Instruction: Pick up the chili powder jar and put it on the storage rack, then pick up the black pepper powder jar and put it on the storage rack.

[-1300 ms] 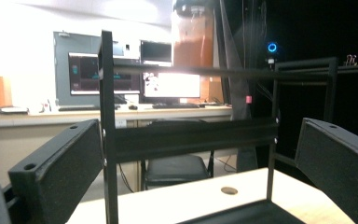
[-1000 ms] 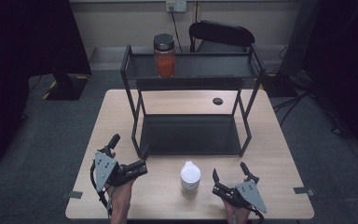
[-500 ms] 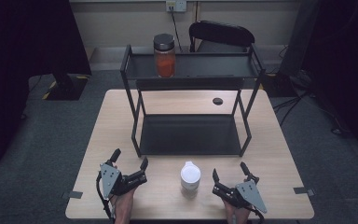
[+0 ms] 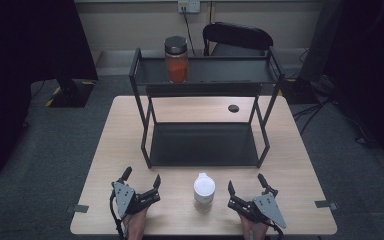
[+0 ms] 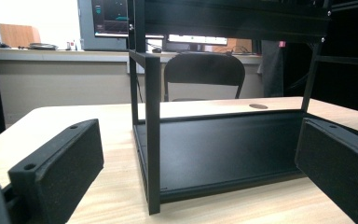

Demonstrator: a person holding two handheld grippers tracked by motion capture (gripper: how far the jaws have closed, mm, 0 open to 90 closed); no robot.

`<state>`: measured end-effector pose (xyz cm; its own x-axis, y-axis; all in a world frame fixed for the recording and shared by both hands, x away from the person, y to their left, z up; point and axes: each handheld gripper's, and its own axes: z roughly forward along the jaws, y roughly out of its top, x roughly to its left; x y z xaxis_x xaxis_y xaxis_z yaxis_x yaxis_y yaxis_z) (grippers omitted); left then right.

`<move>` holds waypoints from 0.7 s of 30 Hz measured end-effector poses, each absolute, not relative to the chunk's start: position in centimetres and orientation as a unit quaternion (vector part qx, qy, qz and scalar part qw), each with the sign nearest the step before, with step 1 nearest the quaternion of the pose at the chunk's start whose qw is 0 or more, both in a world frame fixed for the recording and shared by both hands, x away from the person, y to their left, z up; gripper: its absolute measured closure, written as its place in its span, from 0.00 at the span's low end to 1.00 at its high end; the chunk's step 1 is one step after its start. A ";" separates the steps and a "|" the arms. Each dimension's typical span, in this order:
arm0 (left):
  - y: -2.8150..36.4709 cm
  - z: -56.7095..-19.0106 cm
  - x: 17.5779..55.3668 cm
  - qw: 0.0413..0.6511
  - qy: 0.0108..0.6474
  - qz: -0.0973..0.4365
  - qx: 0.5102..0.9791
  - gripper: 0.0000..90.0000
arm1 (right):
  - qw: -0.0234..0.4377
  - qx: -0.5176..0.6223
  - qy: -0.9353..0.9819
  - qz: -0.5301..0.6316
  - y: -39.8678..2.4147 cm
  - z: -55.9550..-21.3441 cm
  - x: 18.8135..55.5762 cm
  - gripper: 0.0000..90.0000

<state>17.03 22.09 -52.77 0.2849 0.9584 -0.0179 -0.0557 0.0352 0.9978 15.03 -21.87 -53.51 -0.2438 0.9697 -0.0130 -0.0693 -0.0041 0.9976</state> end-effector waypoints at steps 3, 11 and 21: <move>21.8 -52.7 17.1 0.580 0.412 0.435 0.552 0.00 | 0.453 0.416 0.541 0.574 -21.9 -53.5 15.0 0.01; 21.3 -53.2 17.2 0.579 0.408 0.441 0.552 0.00 | 0.453 0.416 0.541 0.574 -21.9 -53.5 15.0 0.01; 21.4 -53.2 17.2 0.579 0.408 0.440 0.552 0.01 | 0.453 0.416 0.541 0.574 -21.9 -53.5 15.0 0.01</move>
